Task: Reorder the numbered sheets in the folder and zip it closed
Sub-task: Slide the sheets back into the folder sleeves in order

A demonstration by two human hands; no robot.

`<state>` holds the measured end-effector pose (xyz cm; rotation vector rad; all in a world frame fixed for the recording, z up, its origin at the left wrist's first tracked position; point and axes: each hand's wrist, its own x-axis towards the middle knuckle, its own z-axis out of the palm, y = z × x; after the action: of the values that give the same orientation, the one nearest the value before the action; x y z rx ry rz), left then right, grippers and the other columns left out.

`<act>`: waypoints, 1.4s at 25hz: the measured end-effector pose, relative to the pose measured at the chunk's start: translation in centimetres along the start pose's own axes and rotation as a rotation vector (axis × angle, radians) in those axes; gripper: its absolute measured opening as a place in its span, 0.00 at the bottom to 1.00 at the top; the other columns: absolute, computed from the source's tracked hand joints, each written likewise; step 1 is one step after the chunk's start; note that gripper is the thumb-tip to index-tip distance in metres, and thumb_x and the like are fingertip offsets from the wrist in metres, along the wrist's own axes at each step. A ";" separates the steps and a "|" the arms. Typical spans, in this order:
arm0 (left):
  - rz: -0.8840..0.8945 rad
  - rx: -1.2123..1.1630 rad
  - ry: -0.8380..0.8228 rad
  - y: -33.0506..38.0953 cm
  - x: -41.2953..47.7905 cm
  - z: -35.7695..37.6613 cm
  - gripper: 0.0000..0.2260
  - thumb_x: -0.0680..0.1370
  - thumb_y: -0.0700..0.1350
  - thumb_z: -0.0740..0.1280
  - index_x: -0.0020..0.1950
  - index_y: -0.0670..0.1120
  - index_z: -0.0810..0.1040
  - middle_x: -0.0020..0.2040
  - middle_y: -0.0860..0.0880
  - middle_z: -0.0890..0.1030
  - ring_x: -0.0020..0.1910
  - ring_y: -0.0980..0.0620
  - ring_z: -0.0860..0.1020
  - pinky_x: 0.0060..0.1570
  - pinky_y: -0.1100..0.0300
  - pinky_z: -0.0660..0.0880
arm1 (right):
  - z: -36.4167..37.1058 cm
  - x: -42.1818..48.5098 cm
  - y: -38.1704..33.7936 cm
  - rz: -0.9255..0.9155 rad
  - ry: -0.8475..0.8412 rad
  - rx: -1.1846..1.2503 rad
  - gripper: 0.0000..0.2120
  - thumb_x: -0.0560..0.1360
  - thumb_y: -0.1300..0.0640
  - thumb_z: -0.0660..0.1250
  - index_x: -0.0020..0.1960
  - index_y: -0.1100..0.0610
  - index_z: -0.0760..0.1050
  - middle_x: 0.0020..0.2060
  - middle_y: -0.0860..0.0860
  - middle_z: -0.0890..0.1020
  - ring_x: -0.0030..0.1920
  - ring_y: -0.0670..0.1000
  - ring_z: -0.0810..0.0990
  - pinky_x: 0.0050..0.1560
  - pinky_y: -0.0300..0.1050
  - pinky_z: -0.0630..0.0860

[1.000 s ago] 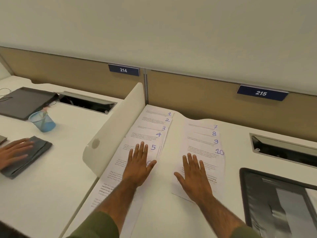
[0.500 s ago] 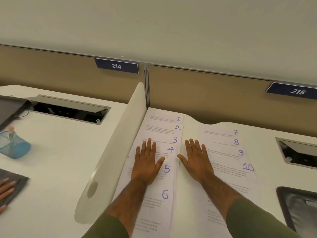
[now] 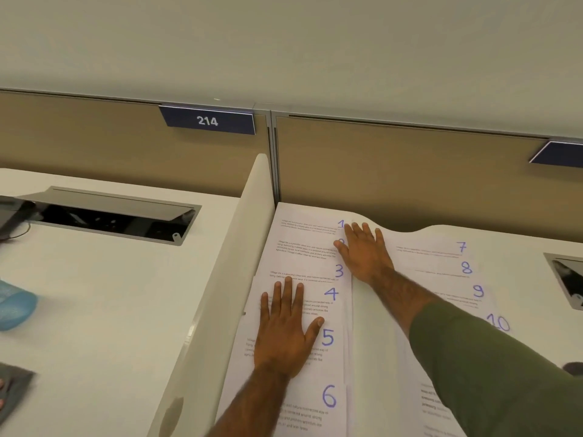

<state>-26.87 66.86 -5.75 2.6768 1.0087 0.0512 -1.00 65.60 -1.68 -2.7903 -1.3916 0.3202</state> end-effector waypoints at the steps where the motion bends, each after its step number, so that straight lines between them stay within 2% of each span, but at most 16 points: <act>1: 0.004 0.006 0.003 -0.1 0.1 0.1 0.38 0.78 0.72 0.34 0.82 0.52 0.36 0.81 0.51 0.34 0.80 0.49 0.34 0.77 0.46 0.37 | 0.1 0.8 -0.1 0.019 0.002 0.031 0.31 0.84 0.39 0.44 0.82 0.55 0.51 0.81 0.54 0.55 0.81 0.57 0.50 0.80 0.58 0.44; 4: 0.007 0.010 0.019 -0.4 0.1 0.5 0.37 0.80 0.71 0.38 0.82 0.52 0.37 0.82 0.51 0.36 0.81 0.49 0.35 0.77 0.45 0.39 | 0.1 2.7 -0.8 0.079 0.047 0.156 0.30 0.84 0.42 0.50 0.81 0.57 0.54 0.79 0.56 0.62 0.78 0.59 0.59 0.78 0.59 0.52; 7: 0.004 0.003 0.025 -0.5 0.2 0.6 0.37 0.80 0.72 0.40 0.82 0.52 0.37 0.82 0.51 0.36 0.81 0.49 0.36 0.77 0.45 0.39 | -0.9 4.2 -1.4 0.180 0.148 0.311 0.25 0.83 0.49 0.59 0.77 0.58 0.63 0.73 0.57 0.72 0.72 0.61 0.69 0.71 0.57 0.65; 11: 0.016 -0.012 0.021 -0.5 0.1 0.6 0.37 0.79 0.72 0.38 0.81 0.53 0.33 0.81 0.52 0.32 0.80 0.50 0.32 0.77 0.45 0.37 | -1.8 7.2 -0.4 0.355 0.104 0.655 0.24 0.76 0.53 0.66 0.72 0.54 0.73 0.67 0.53 0.79 0.67 0.58 0.76 0.68 0.54 0.72; 13: 0.012 -0.014 0.027 -0.6 0.1 0.6 0.37 0.80 0.72 0.39 0.81 0.53 0.34 0.81 0.52 0.32 0.80 0.50 0.32 0.77 0.46 0.37 | -2.1 7.9 -0.2 0.398 0.108 0.930 0.18 0.73 0.57 0.68 0.62 0.58 0.80 0.56 0.55 0.83 0.53 0.57 0.83 0.57 0.52 0.79; 14: 0.010 -0.011 0.024 -0.6 0.1 0.6 0.37 0.80 0.72 0.39 0.81 0.53 0.34 0.81 0.53 0.32 0.80 0.50 0.32 0.77 0.46 0.37 | -2.2 7.9 -0.1 0.415 0.120 1.033 0.09 0.72 0.61 0.70 0.52 0.60 0.81 0.47 0.58 0.83 0.44 0.57 0.82 0.47 0.49 0.80; 15: 0.011 -0.009 0.023 -0.6 0.1 0.6 0.37 0.80 0.72 0.39 0.81 0.53 0.34 0.81 0.53 0.32 0.80 0.50 0.32 0.77 0.46 0.37 | -2.3 7.7 -0.1 0.424 0.116 1.093 0.01 0.72 0.64 0.70 0.42 0.60 0.78 0.39 0.59 0.81 0.36 0.56 0.79 0.39 0.47 0.77; 16: 0.012 -0.008 0.022 -0.6 0.1 0.6 0.37 0.79 0.72 0.39 0.81 0.53 0.33 0.81 0.53 0.31 0.79 0.51 0.31 0.77 0.46 0.37 | -2.4 7.6 -0.1 0.442 0.094 1.116 0.08 0.72 0.66 0.70 0.36 0.60 0.74 0.33 0.59 0.77 0.32 0.55 0.76 0.35 0.46 0.75; 17: 0.014 -0.006 0.018 -0.6 0.2 0.6 0.37 0.79 0.72 0.38 0.81 0.53 0.32 0.80 0.53 0.30 0.79 0.51 0.30 0.77 0.46 0.36 | -2.2 7.4 0.0 0.449 0.072 1.132 0.12 0.73 0.67 0.70 0.35 0.59 0.72 0.32 0.58 0.76 0.31 0.55 0.75 0.34 0.46 0.75; 20: 0.018 0.004 0.026 -0.6 0.3 0.7 0.38 0.79 0.72 0.37 0.81 0.52 0.33 0.81 0.52 0.32 0.79 0.50 0.31 0.77 0.46 0.36 | -1.9 6.9 0.5 0.486 0.085 1.160 0.12 0.75 0.67 0.69 0.36 0.58 0.71 0.38 0.59 0.81 0.37 0.59 0.82 0.39 0.55 0.82; 23: 0.015 0.023 0.043 -0.6 0.3 1.1 0.38 0.80 0.71 0.38 0.82 0.50 0.38 0.82 0.50 0.37 0.81 0.49 0.36 0.77 0.46 0.38 | -3.1 6.5 1.6 0.520 0.191 1.117 0.13 0.75 0.66 0.68 0.34 0.57 0.71 0.40 0.61 0.81 0.38 0.58 0.81 0.41 0.57 0.81; 25: 0.015 0.029 0.046 -0.7 0.3 1.1 0.38 0.80 0.71 0.39 0.82 0.50 0.38 0.83 0.50 0.38 0.81 0.48 0.38 0.77 0.45 0.39 | -4.1 5.7 1.9 0.535 0.214 1.187 0.12 0.76 0.66 0.67 0.35 0.58 0.71 0.41 0.61 0.81 0.39 0.58 0.81 0.43 0.57 0.82; 29: 0.009 0.047 0.030 -0.7 0.5 1.2 0.38 0.80 0.71 0.40 0.82 0.50 0.36 0.82 0.50 0.36 0.81 0.48 0.36 0.77 0.45 0.38 | -4.1 1.9 0.9 0.543 -0.002 1.434 0.05 0.80 0.65 0.64 0.47 0.58 0.77 0.41 0.55 0.84 0.39 0.54 0.84 0.30 0.46 0.80; 32: 0.006 0.065 0.013 -0.7 0.5 1.0 0.37 0.81 0.70 0.42 0.82 0.50 0.35 0.82 0.50 0.35 0.80 0.48 0.35 0.77 0.45 0.37 | -2.3 -0.2 0.7 0.550 -0.126 1.402 0.04 0.81 0.64 0.64 0.54 0.61 0.77 0.46 0.58 0.85 0.45 0.58 0.86 0.39 0.52 0.84; 35: 0.003 0.069 -0.019 -0.6 0.3 0.7 0.37 0.81 0.70 0.41 0.80 0.50 0.31 0.81 0.51 0.31 0.79 0.50 0.31 0.77 0.45 0.35 | -1.1 -1.5 0.7 0.550 -0.056 1.356 0.03 0.81 0.62 0.65 0.50 0.61 0.77 0.48 0.57 0.85 0.46 0.59 0.86 0.44 0.57 0.84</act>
<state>-26.95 67.31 -6.59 2.7357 1.0183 -0.0082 -1.14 64.08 -0.42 -1.8456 -0.1050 0.8991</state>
